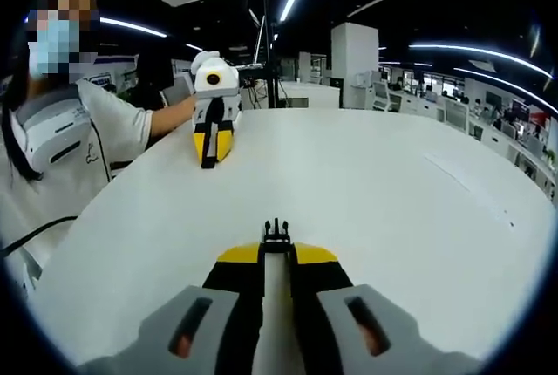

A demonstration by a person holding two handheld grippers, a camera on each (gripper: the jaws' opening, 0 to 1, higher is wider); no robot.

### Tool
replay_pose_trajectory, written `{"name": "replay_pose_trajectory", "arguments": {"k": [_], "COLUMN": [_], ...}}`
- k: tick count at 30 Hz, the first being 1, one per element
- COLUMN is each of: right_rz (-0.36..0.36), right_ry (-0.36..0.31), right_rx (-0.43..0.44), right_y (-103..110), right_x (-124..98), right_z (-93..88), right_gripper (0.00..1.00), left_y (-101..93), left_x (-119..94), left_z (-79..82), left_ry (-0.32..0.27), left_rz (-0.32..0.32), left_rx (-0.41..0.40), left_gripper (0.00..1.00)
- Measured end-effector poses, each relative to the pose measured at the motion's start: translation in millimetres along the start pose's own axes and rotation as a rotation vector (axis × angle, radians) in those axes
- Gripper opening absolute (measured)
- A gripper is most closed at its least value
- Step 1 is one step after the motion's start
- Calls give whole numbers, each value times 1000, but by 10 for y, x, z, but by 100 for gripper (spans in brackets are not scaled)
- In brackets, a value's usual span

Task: Snap the two parts of the plastic buckle together until the buckle closes and remains connected.

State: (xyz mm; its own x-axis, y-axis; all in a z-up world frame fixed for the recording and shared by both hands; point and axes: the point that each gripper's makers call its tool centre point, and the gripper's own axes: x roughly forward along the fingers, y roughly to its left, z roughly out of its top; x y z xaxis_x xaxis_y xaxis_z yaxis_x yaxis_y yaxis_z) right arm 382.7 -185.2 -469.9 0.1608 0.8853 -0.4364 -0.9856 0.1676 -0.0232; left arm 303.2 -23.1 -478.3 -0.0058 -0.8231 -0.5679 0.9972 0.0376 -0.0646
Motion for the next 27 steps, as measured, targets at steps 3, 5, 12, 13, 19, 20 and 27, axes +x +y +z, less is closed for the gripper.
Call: {"name": "replay_pose_trajectory", "arguments": {"k": [3,5,12,13,19,20,27], "right_rz": [0,7,-8,-17,-23,-23,-18], "right_ry": [-8,-9,-1,-4,-16,-17,-48], "right_rx": [1,9,-13,-17,-23,-25,-28], "right_y": [52,110,250,248,292,298,385], "right_x": [6,23,75,77,76,76,94], "right_z": [17,29,48,56,120,129,205], "right_gripper": [10,10,9,9,9,9,9], "left_y": [-3,-7,-2,-2,4,4,16], "left_x": [2,2,-2,0,13,15,33], "left_z": [3,-6,-9,-7,2,2,13], "left_ry": [-1,4,1,1,-1,-1,-9], "left_rz": [-1,-2,-3,-3,0,0,3], "left_rx": [1,1,-2,0,6,7,9], "left_gripper": [12,12,12,12,12,12,12]}}
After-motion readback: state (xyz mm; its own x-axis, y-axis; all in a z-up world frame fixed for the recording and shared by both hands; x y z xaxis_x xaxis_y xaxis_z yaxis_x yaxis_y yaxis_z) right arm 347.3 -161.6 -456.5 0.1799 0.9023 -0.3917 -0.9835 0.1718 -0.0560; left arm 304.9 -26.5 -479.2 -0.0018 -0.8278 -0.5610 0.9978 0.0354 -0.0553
